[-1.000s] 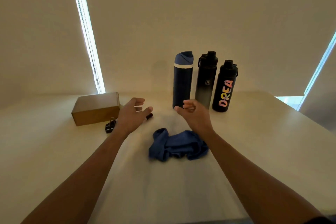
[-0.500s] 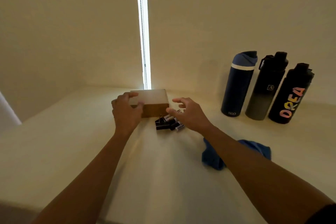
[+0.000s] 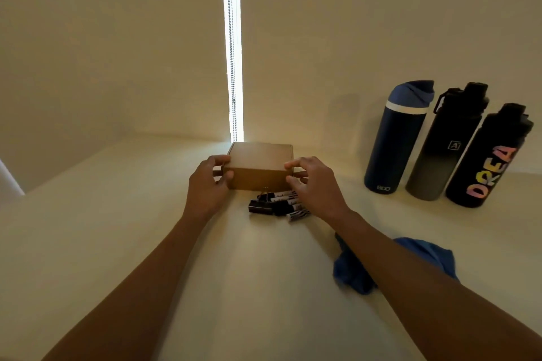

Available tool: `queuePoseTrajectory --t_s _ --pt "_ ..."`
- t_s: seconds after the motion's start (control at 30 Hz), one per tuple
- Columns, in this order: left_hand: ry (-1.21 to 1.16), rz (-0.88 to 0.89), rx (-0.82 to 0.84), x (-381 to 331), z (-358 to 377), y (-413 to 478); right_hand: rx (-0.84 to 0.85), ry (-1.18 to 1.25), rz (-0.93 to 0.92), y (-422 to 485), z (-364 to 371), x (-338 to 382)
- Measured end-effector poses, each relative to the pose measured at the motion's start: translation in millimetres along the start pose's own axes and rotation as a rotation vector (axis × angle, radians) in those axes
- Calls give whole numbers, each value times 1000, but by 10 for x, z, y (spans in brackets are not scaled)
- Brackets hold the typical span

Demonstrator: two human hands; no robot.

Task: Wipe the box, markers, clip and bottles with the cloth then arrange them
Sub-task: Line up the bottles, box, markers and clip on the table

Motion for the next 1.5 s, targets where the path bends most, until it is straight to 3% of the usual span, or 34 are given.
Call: queuePoseTrajectory --t_s 0.57,0.73,0.93,1.1,1.17,1.33,1.5 --pt "53 45 -17 120 10 52 46 122 7 32 46 29" --pt "166 122 -111 -24 -65 -39 87 87 20 -42 -149 -4" --pt "299 301 -117 -400 87 -270 421 19 56 -277 -122 -230" --pt "379 307 -74 -312 130 -207 496 15 25 -369 -137 -178" --pt "366 277 -92 -254 42 -170 459 16 11 -350 -159 -183" --pt "191 223 -88 -164 2 -118 119 112 38 -150 -291 -97" --pt "186 147 -132 -61 -79 -66 39 129 23 -30 -69 57"
Point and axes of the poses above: each hand's wrist, its own y-axis towards the middle knuckle, its own z-axis out of the palm, x = y × z, the point moved 10 cm from there along y, towards the middle knuckle, and after that the axes turned 9 degrees about -z, right-handed, at the moved point
